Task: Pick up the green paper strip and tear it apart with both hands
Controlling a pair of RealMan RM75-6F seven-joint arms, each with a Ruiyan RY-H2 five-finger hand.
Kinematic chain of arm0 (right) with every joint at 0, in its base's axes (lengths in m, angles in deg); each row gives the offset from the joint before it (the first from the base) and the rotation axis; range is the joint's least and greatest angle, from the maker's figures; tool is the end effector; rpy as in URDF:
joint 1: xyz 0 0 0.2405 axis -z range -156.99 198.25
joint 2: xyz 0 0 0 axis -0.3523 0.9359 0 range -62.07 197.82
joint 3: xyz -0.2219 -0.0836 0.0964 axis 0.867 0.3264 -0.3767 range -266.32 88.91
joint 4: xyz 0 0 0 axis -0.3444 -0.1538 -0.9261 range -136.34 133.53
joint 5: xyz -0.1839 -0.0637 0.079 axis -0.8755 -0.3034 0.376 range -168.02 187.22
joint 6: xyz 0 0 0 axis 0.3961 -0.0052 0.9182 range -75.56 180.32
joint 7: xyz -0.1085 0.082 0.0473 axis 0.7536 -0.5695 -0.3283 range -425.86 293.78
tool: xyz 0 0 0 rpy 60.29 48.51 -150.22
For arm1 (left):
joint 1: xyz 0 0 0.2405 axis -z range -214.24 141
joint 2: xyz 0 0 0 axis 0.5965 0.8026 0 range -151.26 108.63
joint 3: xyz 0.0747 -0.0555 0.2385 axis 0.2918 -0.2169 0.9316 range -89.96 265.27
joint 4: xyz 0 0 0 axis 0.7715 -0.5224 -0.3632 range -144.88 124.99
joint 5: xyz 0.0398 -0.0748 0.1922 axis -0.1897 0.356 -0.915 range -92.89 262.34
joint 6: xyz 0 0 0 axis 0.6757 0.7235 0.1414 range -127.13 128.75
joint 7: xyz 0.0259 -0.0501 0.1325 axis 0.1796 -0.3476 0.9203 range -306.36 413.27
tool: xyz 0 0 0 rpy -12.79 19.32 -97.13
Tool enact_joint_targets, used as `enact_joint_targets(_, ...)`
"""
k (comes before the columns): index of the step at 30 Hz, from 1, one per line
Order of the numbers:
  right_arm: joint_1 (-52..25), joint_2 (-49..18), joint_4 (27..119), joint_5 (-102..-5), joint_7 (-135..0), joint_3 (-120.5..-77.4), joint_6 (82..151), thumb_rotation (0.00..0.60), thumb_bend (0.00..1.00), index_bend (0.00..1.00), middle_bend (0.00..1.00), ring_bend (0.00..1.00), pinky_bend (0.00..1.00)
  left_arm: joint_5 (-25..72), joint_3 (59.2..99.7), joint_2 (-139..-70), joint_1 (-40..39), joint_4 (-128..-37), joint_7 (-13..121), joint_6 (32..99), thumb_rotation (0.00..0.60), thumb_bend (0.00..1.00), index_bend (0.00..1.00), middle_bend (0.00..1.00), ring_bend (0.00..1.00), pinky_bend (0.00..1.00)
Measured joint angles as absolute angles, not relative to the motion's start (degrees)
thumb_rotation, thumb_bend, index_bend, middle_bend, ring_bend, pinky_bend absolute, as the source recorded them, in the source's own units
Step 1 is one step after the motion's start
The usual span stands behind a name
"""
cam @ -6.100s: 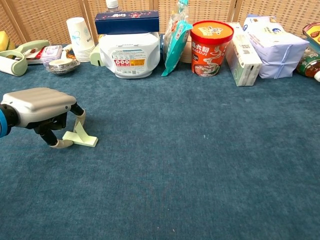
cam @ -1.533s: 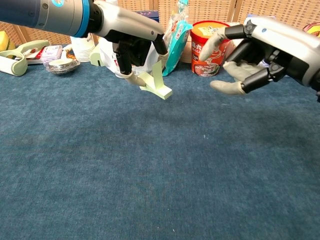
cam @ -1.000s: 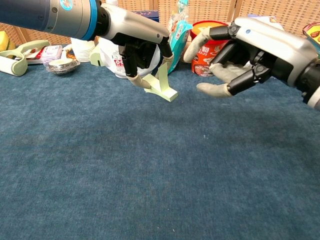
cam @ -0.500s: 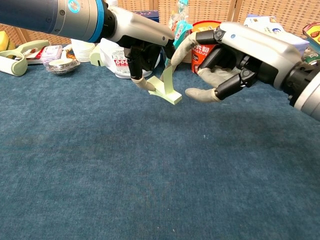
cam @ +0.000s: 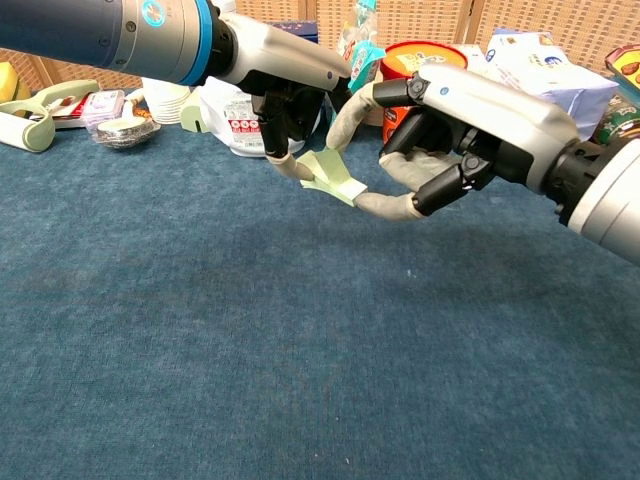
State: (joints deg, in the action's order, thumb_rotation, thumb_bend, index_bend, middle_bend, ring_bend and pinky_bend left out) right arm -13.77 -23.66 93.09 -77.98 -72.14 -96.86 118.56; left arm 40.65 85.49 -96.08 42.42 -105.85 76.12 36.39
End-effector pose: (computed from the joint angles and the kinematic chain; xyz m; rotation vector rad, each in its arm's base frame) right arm -0.0978 -0.2710 -0.0123 1.8253 -1.2368 1.5525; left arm 0.0012 0.3658 -0.0029 -2.4019 -0.6930 -0.7025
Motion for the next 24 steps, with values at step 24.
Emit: enact_joint_targets(24, -13.7, -21.94, 92.69, -77.55, -73.14, -96.52, 118.88, 0.6, 0.32, 0.35, 0.93, 0.92, 1.0, 40.02, 86.39, -95.96, 42.91, -106.28, 75.74, 35.47, 0.6, 0.46, 0.62, 1.0, 1.0, 1.0)
